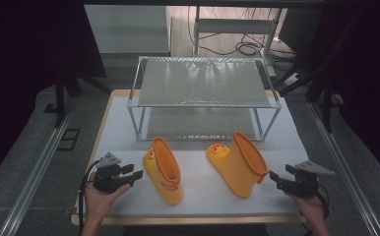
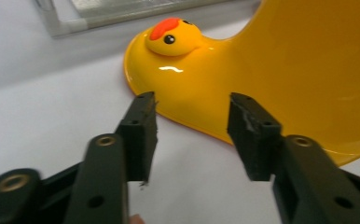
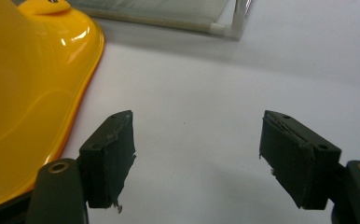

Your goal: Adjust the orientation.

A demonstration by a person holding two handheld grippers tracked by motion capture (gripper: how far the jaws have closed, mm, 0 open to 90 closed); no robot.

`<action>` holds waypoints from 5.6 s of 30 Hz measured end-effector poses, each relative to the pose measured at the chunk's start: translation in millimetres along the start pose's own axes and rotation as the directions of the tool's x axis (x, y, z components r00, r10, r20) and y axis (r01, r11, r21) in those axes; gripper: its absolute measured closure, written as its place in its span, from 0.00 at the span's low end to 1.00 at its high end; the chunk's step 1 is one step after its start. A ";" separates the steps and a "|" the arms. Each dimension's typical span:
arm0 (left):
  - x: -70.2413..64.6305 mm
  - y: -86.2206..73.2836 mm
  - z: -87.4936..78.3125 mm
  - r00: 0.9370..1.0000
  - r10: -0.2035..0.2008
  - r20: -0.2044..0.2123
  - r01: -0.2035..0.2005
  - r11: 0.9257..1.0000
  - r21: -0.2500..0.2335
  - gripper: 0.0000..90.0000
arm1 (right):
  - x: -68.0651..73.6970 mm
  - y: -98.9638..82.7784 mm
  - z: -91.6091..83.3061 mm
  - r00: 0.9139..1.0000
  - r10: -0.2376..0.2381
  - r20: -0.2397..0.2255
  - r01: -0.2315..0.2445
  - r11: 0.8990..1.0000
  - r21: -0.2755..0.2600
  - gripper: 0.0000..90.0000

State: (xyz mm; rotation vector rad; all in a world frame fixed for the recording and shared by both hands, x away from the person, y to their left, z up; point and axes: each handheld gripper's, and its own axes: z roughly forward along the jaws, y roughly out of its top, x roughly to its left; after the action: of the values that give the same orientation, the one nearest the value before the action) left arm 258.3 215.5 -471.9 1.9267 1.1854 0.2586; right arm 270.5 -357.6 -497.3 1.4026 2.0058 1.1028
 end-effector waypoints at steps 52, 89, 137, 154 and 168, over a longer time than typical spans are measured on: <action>-133.5 -31.0 45.2 0.983 0.160 0.087 -0.153 0.985 -0.075 1.00 | -10.7 -2.7 2.5 0.998 0.067 0.021 -0.067 0.998 -0.002 0.33; -61.3 -63.6 -15.8 1.000 0.024 -0.004 -0.024 0.993 -0.118 0.95 | -11.8 -4.3 3.4 0.997 0.075 0.026 -0.075 0.997 0.006 0.33; -106.3 -31.6 30.9 0.982 0.138 0.129 -0.128 0.989 -0.080 0.57 | 17.2 -10.0 1.8 0.976 -0.066 -0.206 0.077 0.996 0.046 0.89; -110.2 -28.8 34.4 0.981 0.142 0.133 -0.133 0.989 -0.070 0.57 | 49.0 -11.7 14.9 0.935 -0.153 -0.319 0.187 0.979 0.078 0.99; -112.7 -28.2 37.5 0.980 0.142 0.137 -0.136 0.989 -0.054 0.57 | 67.6 -11.5 16.9 0.899 -0.191 -0.394 0.240 0.968 0.078 0.99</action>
State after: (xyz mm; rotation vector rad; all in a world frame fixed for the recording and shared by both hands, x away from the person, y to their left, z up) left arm 201.1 109.1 -489.6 1.9578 0.9479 0.2175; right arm 250.9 -291.2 -511.1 1.0412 2.4769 1.2422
